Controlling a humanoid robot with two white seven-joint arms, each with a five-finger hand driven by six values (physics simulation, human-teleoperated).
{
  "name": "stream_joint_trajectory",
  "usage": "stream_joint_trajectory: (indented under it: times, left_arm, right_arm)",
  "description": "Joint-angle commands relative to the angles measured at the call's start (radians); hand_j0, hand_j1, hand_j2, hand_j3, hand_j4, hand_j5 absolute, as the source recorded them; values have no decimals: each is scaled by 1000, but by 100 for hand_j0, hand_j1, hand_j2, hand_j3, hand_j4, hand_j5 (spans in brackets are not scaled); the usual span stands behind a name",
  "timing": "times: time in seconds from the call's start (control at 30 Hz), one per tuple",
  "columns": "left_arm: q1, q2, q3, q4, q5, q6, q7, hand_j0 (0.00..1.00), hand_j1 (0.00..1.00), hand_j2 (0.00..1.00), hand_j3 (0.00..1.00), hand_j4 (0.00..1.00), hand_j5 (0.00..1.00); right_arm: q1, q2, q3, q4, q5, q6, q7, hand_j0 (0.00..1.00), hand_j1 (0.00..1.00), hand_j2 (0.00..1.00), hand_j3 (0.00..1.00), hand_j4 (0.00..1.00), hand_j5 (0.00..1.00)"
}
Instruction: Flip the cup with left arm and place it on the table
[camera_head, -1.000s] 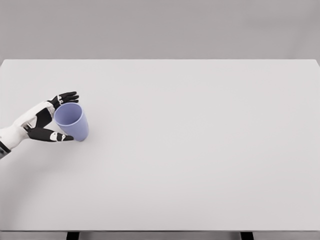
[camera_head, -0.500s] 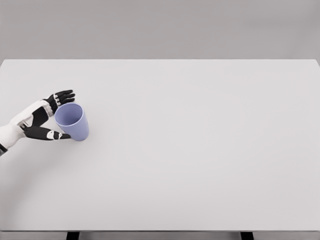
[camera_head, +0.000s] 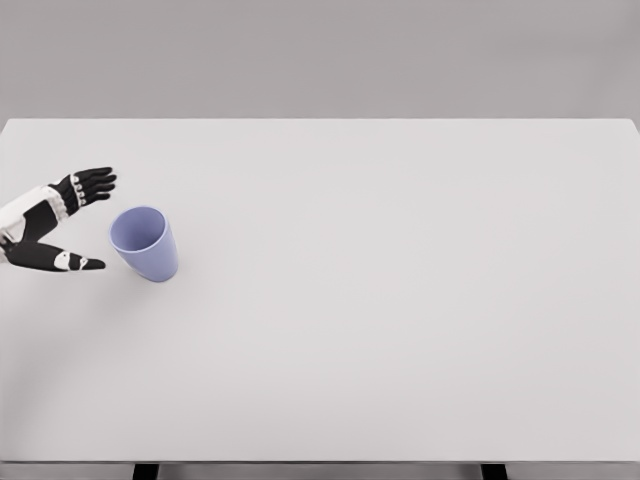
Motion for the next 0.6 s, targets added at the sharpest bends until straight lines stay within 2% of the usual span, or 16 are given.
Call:
stream_joint_trajectory:
  times: [0.0,0.27,0.33,0.57]
  left_arm:
    - [-2,55,3,-27,5,1,0,100,100,100,100,100,100]
    - [-12,109,49,-116,5,1,0,100,100,100,100,100,100]
    - [-14,109,82,-128,5,2,0,100,100,100,100,100,100]
    - [-49,101,82,-197,4,2,0,100,100,100,100,100,100]
  right_arm:
    - [0,0,0,0,0,1,0,100,100,100,100,100,100]
    - [0,0,0,0,0,1,0,100,100,100,100,100,100]
    - [0,0,0,0,0,-1,0,100,100,100,100,100,100]
    - [0,0,0,0,0,1,0,100,100,100,100,100,100]
